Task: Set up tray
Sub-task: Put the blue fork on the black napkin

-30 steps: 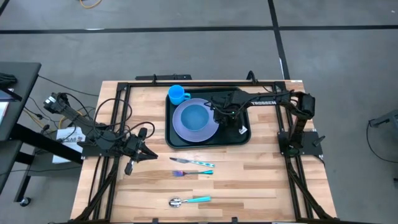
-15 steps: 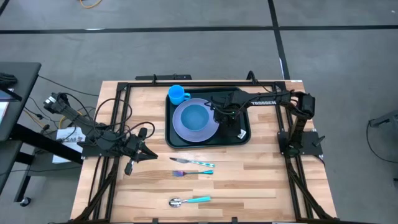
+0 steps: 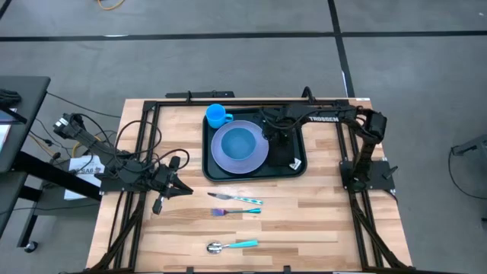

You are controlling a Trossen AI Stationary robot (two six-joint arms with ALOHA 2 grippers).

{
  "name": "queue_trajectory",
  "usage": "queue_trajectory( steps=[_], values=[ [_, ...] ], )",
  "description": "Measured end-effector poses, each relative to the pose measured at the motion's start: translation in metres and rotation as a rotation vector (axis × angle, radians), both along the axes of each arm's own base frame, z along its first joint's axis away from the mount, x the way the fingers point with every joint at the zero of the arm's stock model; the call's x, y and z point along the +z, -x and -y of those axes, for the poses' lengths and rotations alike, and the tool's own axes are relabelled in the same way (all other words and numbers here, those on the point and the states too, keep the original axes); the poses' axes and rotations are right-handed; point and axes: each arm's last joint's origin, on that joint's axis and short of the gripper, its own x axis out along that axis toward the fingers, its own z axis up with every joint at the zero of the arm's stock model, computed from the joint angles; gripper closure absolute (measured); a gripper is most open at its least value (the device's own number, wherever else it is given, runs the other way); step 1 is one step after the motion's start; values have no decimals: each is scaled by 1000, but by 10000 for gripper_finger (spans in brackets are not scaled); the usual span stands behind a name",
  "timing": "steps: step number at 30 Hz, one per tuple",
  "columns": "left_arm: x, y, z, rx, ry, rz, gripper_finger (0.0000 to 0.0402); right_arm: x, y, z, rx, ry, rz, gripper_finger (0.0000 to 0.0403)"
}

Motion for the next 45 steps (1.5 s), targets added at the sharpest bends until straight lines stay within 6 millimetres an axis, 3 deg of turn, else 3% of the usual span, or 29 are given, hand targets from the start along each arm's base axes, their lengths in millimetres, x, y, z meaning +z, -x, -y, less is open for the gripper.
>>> queue_trajectory(
  steps=[6, 27, 35, 41, 45],
  values=[
    [0, 0, 0, 0, 0, 0, 387, 0, -1, -4, -5, -7, -9, 401],
    [-5, 1, -1, 0, -14, -55, 387, 2, -4, -31, 13, 65, -73, 402],
    [-9, 2, -1, -1, -62, -75, 387, 23, -6, -76, 6, 72, -3, 402],
    [-9, 2, -1, -6, -84, -69, 387, 32, -10, -127, -65, 49, 50, 396],
    [-8, 2, -1, -15, -123, -58, 387, 34, -23, -164, -90, 19, 108, 386]
  ],
)
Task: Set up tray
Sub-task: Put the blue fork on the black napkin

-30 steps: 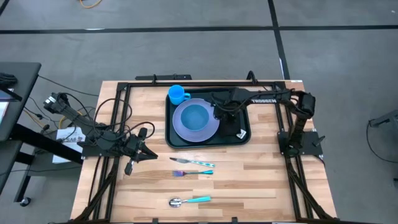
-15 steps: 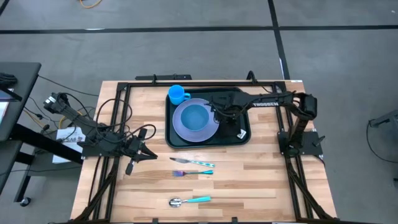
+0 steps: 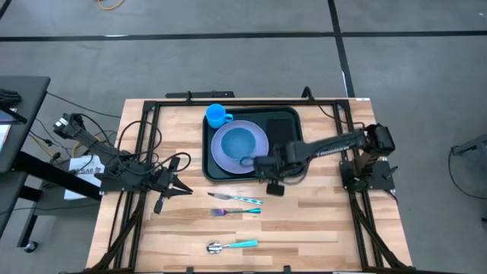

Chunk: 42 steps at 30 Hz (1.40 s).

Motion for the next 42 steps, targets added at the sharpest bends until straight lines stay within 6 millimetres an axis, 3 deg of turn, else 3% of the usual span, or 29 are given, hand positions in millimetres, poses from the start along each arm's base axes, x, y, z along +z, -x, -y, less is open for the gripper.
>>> queue_trajectory(
  steps=[7, 12, 19, 22, 29, 36, 42],
  values=[
    [-6, -1, 1, -28, -86, 23, 387, 13, -32, -64, 143, -61, 197, 365],
    [-15, -1, 4, -141, -89, 48, 387, 24, -47, -89, 173, -92, 287, 360],
    [-21, 1, 7, -253, -64, 32, 387, 20, -63, -100, 67, -149, 315, 356],
    [-20, 1, 7, -252, -62, 43, 387, 6, -67, -101, 61, -141, 249, 346],
    [-21, 1, 7, -251, -63, 33, 387, -21, -86, -110, 79, -162, 202, 298],
    [-21, 1, 7, -251, -63, 31, 387, -25, -108, -118, 176, -175, 242, 238],
    [-21, 1, 7, -251, -61, 31, 387, -45, -116, -122, 215, -175, 191, 214]
  ],
)
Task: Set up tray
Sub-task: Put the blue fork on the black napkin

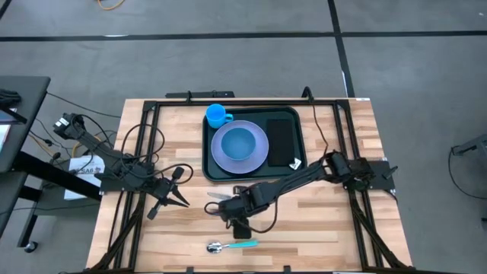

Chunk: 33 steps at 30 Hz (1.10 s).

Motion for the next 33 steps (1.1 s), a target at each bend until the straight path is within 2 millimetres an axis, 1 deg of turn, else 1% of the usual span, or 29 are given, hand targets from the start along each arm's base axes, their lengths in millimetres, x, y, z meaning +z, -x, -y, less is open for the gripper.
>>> queue_trajectory(
  steps=[2, 4, 15, 24, 27, 33],
  values=[
    [0, 0, 0, 0, 0, -1, 387, -9, 0, 0, 1, 6, -28, 214],
    [0, 0, 0, 2, 7, -6, 387, -11, -1, 0, 0, 8, -34, 218],
    [0, 0, 0, 4, 14, -9, 387, -9, -3, 4, -8, 4, -18, 239],
    [0, 0, 0, 7, 26, -10, 387, -8, -9, 17, -45, 30, 15, 238],
    [0, 0, 0, 10, 37, -16, 387, -8, -11, 15, -63, 34, 36, 239],
    [0, 0, 0, 10, 38, -17, 387, -7, -8, 6, -79, 53, 48, 237]
  ],
)
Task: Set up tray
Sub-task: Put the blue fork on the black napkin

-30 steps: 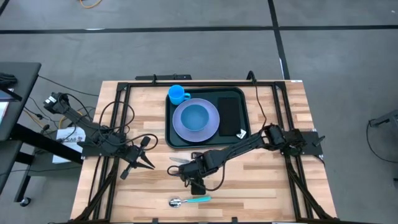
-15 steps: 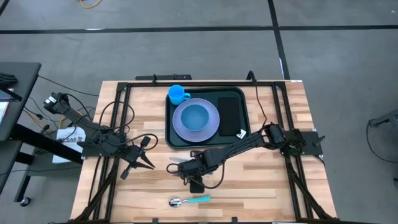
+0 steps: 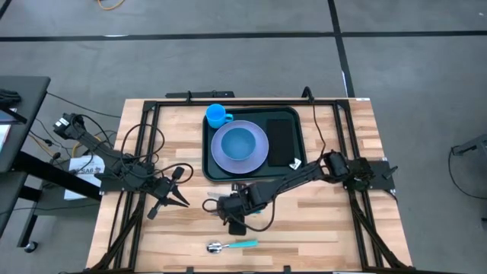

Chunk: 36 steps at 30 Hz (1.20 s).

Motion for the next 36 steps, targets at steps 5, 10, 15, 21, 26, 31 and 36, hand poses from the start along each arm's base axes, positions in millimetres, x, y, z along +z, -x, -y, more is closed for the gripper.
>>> queue_trajectory(
  steps=[5, 10, 15, 21, 26, 31, 36],
  values=[
    [0, 0, 0, -2, -7, 4, 387, 0, 1, -6, -9, 17, 16, 239],
    [0, 0, 0, -3, -9, 5, 387, 0, 1, -5, -11, 21, 17, 238],
    [0, 0, 0, -3, -8, 4, 387, -12, 0, -5, -9, 28, -15, 239],
    [0, 0, 0, -3, -8, 4, 387, -24, -1, -6, -6, 27, -37, 237],
    [0, 0, 0, -3, -8, 4, 387, -22, -2, -5, -9, 24, -27, 239],
    [0, 0, 0, -3, -8, 3, 387, -22, -3, -4, -11, 24, -26, 243],
    [0, 0, 0, -3, -8, 3, 387, -22, -4, -2, -15, 23, -24, 243]
  ],
)
